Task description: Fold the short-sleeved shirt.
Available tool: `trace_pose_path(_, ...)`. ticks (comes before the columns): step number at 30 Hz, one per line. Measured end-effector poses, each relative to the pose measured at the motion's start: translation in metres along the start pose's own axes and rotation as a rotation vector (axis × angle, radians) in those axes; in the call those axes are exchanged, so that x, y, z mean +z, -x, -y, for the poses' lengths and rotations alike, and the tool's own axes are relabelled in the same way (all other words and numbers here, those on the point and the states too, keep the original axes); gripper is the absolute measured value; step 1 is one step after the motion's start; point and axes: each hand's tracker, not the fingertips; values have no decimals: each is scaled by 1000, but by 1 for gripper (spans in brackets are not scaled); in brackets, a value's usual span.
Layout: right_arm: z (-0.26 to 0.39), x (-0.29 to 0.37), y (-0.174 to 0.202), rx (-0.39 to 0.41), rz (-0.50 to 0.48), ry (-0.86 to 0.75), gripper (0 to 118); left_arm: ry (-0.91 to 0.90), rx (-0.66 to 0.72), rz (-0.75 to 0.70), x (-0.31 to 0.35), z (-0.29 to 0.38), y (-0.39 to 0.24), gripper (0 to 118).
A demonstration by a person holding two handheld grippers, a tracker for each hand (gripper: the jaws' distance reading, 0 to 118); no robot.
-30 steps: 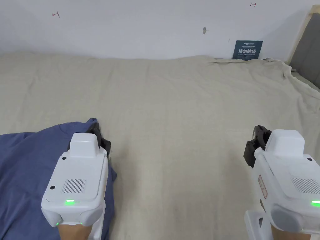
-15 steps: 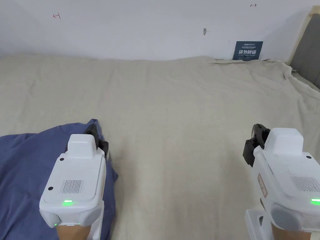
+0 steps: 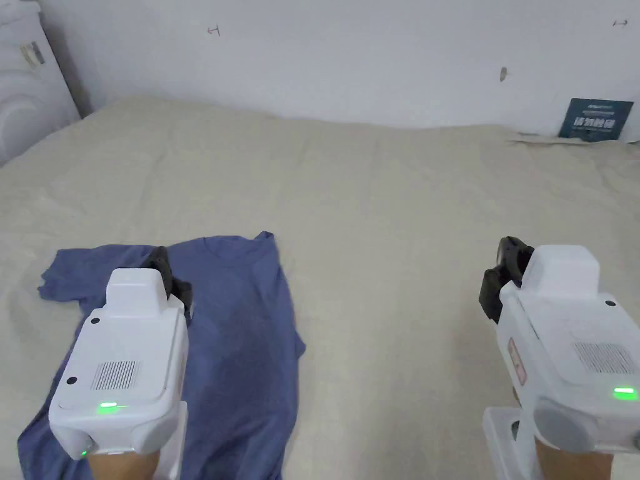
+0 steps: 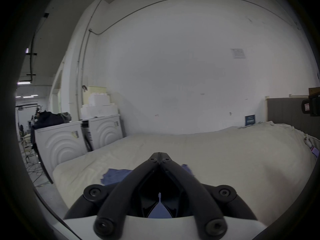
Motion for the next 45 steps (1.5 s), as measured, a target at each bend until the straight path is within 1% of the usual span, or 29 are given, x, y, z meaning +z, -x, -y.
trace_pose_path(5, -5, -14, 54, 14, -123, -13, 0, 17, -10, -114, 10, 6, 55, 0)
trace_pose_path(11, -8, -18, 115, 14, -252, -16, 0, 34, -31, -219, 32, 11, 104, 0)
trace_pose_path(14, -8, -17, 138, 28, -304, -14, 0, 41, -33, -267, 45, 15, 122, 0)
trace_pose_path(18, -6, -14, 158, 40, -345, -5, 0, 56, -26, -316, 57, 20, 140, 0)
trace_pose_path(21, -5, -11, 164, 41, -359, 0, 0, 62, -20, -340, 63, 22, 148, 0)
trace_pose_path(25, -6, -8, 164, 46, -356, 5, 0, 69, -5, -348, 62, 24, 151, 0)
trace_pose_path(30, -7, -11, 156, 44, -328, 11, 0, 86, 17, -305, 49, 24, 147, 0)
trace_pose_path(33, -8, -14, 153, 55, -312, 15, 0, 151, 74, -227, 27, 24, 143, 0)
trace_pose_path(35, -7, -20, 148, 56, -300, 20, 0, 218, 85, -167, 11, 26, 138, 0)
trace_pose_path(39, -4, -28, 141, 57, -283, 31, 0, 408, 107, -61, -30, 36, 124, 0)
trace_pose_path(40, -3, -30, 140, 59, -280, 36, 0, 443, 128, -40, -41, 39, 119, 0)
trace_pose_path(41, -2, -32, 139, 62, -276, 42, 0, 518, 153, -6, -54, 43, 116, 0)
trace_pose_path(42, -2, -34, 138, 65, -272, 47, 0, 549, 178, 8, -64, 47, 113, 3)
trace_pose_path(43, 0, -35, 138, 68, -268, 50, 0, 589, 214, 15, -78, 53, 110, 10)
trace_pose_path(44, 1, -37, 136, 69, -263, 54, 0, 667, 227, 43, -90, 58, 107, 17)
trace_pose_path(45, 2, -39, 135, 69, -259, 58, 0, 698, 233, 65, -100, 63, 103, 29)
